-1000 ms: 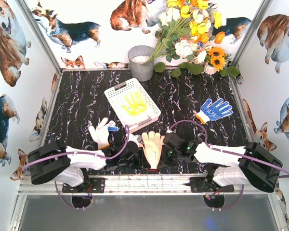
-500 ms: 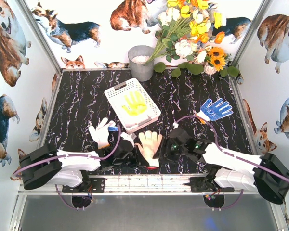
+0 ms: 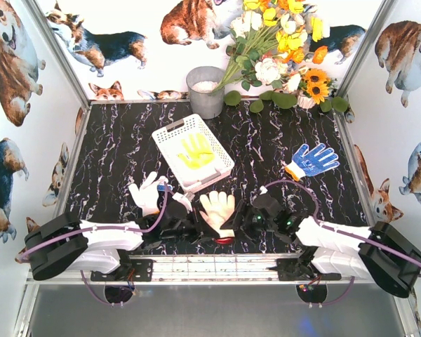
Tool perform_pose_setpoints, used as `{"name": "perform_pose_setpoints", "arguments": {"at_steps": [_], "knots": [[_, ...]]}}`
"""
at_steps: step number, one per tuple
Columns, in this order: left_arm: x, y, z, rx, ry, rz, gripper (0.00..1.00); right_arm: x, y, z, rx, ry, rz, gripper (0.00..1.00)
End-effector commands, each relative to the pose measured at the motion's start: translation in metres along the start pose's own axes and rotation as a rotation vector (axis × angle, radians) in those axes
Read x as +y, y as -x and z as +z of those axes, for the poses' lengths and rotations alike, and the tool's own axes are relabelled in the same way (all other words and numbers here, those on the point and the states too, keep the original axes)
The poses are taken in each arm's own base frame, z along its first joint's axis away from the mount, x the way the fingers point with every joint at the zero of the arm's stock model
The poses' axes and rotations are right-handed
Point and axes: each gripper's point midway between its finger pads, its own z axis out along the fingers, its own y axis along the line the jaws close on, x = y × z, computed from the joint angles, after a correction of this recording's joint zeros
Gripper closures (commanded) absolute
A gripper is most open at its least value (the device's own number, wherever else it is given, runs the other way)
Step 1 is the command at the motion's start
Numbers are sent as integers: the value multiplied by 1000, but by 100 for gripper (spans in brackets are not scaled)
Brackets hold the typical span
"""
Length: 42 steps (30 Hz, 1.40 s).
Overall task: Put the gloves into the storage basket
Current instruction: Pick up the glove from the center of the board.
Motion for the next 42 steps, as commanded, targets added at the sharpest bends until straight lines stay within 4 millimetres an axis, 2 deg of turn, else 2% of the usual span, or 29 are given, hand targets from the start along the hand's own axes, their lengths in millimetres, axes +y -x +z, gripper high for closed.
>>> {"name": "perform_pose_setpoints", "arguments": {"at_steps": [1, 13, 28, 36, 42], "knots": [[-20, 1, -5, 8, -79, -22, 100, 36, 8, 2, -17, 153, 39, 27], [-29, -4, -8, 39, -118, -37, 100, 36, 8, 21, 9, 169, 92, 28], [-29, -26, -17, 164, -117, 5, 100, 40, 7, 35, 43, 190, 93, 35], [-19, -33, -25, 195, -79, 21, 100, 44, 6, 37, 53, 212, 78, 56], [-15, -35, -26, 204, -72, 27, 100, 52, 8, 34, 40, 254, 64, 78]]}}
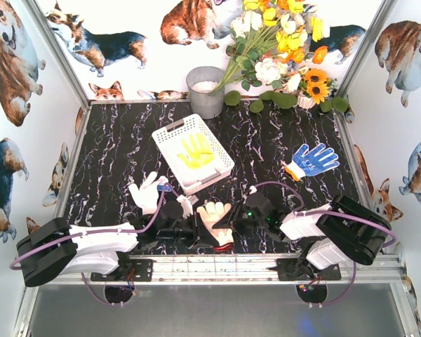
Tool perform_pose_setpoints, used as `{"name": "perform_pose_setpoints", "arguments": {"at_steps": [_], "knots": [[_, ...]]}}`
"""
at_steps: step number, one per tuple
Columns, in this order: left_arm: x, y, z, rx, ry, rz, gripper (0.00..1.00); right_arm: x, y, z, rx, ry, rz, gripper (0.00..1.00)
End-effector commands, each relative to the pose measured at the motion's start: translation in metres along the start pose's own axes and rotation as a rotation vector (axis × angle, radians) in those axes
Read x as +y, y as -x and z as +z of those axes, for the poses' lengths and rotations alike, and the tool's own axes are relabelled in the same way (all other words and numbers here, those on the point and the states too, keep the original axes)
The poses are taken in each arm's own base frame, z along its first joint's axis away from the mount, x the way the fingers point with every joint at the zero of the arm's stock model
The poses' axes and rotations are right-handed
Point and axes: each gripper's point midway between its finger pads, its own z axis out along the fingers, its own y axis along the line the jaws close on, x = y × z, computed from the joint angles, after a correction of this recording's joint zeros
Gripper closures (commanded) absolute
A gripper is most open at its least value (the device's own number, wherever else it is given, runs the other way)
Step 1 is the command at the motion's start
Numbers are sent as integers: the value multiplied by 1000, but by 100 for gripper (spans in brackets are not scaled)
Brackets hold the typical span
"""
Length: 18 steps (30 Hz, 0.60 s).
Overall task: Put the gloves into the storage basket
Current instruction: Pick up the glove from the center of the board.
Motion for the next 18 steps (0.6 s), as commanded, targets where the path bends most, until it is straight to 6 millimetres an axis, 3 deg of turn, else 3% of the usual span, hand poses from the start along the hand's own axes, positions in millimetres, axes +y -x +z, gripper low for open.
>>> {"name": "perform_pose_setpoints", "arguments": {"at_steps": [1, 6, 12, 18], "knots": [[-1, -4, -3, 24, -9, 23, 100, 28, 4, -2, -17, 112, -51, 82], [-1, -2, -3, 10, 0, 49, 100, 33, 5, -5, -30, 116, -79, 99], [-15, -3, -4, 26, -22, 121, 100, 37, 8, -15, -67, 86, -117, 100], [-56, 18, -3, -49, -30, 297, 100, 48, 21, -53, -198, -6, -230, 100]]}}
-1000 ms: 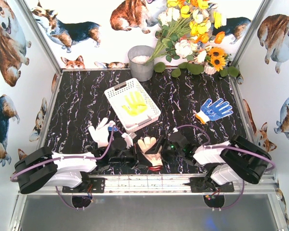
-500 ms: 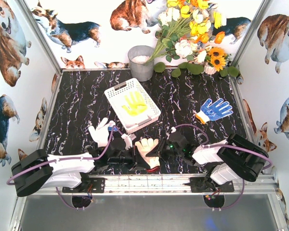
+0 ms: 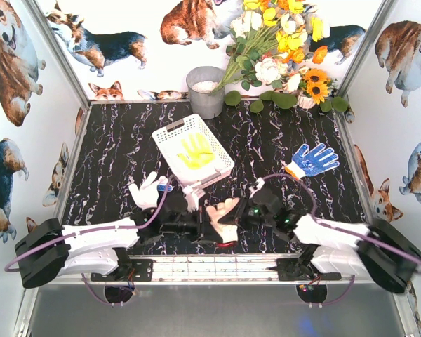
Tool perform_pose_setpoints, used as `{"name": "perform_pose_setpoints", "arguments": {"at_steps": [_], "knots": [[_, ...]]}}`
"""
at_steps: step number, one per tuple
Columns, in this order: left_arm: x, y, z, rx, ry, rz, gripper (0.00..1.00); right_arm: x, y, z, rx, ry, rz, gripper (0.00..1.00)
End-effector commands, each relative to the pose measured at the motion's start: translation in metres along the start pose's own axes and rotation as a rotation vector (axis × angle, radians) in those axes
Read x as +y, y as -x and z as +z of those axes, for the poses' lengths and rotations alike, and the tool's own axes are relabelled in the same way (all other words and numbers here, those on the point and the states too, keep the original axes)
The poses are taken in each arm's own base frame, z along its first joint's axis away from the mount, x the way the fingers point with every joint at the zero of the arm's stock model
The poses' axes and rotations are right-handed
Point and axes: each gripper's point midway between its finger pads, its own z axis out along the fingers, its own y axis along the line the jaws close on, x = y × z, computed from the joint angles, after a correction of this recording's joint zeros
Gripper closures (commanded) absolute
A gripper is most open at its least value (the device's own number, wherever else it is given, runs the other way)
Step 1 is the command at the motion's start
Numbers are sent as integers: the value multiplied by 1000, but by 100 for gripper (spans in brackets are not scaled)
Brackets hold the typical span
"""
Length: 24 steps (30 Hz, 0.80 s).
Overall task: Put the gloves into the storage basket
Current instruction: Pick up the glove from the center of the board, then place the glove in the bin.
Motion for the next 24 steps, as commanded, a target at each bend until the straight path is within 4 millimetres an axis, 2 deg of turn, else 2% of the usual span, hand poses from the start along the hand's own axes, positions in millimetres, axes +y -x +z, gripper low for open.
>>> {"name": "perform_pose_setpoints", "arguments": {"at_steps": [1, 3, 6, 10, 11, 12, 14, 15, 19, 24], "knots": [[-39, 25, -1, -73, -32, 177, 100, 29, 26, -31, -144, -56, -154, 100], [-54, 37, -1, -113, -36, 223, 100, 46, 41, -51, -217, -78, -218, 100], [-65, 58, -5, -181, -17, 279, 100, 72, 64, -77, -287, -84, -283, 100], [-88, 90, -14, -263, -39, 333, 100, 121, 85, -89, -313, -50, -398, 100], [-89, 96, -15, -267, -33, 347, 100, 129, 89, -84, -298, -61, -430, 100], [-103, 106, -18, -285, -44, 373, 100, 138, 93, -81, -280, -66, -480, 100], [-109, 121, -18, -312, -25, 411, 100, 153, 104, -69, -254, -85, -535, 100], [-108, 128, -18, -329, -11, 422, 100, 169, 110, -66, -257, -70, -569, 100], [-102, 159, -24, -409, 41, 420, 100, 200, 133, -44, -259, -49, -691, 100], [-86, 193, -39, -508, 148, 440, 100, 214, 157, -5, -245, -28, -794, 100]]}}
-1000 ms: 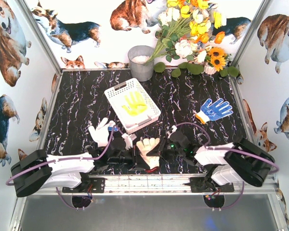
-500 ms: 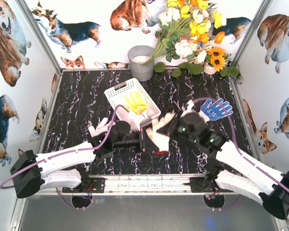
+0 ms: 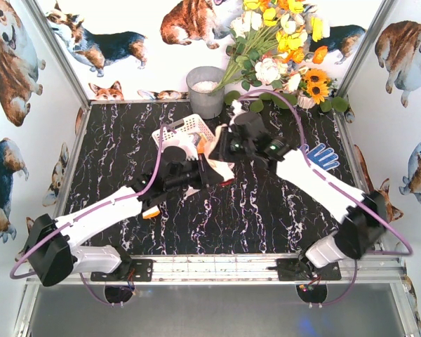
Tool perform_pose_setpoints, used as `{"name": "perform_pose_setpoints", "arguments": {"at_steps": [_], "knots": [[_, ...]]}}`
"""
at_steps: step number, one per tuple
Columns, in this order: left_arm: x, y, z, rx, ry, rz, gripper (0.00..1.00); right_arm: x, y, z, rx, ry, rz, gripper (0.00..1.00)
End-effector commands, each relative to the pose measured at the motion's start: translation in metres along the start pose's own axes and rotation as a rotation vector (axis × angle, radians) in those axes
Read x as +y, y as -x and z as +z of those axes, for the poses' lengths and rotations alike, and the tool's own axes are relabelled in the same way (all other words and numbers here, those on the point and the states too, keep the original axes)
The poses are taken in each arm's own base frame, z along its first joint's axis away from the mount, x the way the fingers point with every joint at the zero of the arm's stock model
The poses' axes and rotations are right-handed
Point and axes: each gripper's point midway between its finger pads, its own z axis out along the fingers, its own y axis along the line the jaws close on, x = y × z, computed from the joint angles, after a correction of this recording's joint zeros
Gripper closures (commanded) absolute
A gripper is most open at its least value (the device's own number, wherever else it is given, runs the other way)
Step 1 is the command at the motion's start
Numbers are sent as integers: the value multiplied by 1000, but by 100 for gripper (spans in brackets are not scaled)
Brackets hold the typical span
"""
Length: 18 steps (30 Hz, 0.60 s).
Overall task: Put the gloves into the storage basket
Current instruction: Place the glove in the bin.
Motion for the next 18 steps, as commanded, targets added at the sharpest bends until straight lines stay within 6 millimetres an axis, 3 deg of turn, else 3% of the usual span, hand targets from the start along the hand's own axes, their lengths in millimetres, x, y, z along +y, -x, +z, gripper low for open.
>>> {"name": "perform_pose_setpoints", "arguments": {"at_steps": [1, 11, 18], "knots": [[22, 29, 1, -69, 111, 82, 100, 24, 38, 21, -81, 115, -162, 100], [74, 69, 8, -89, 216, 80, 100, 34, 68, 99, -80, 253, -193, 100], [117, 97, 25, -100, 294, 80, 100, 18, 95, 145, -106, 289, -185, 100]]}}
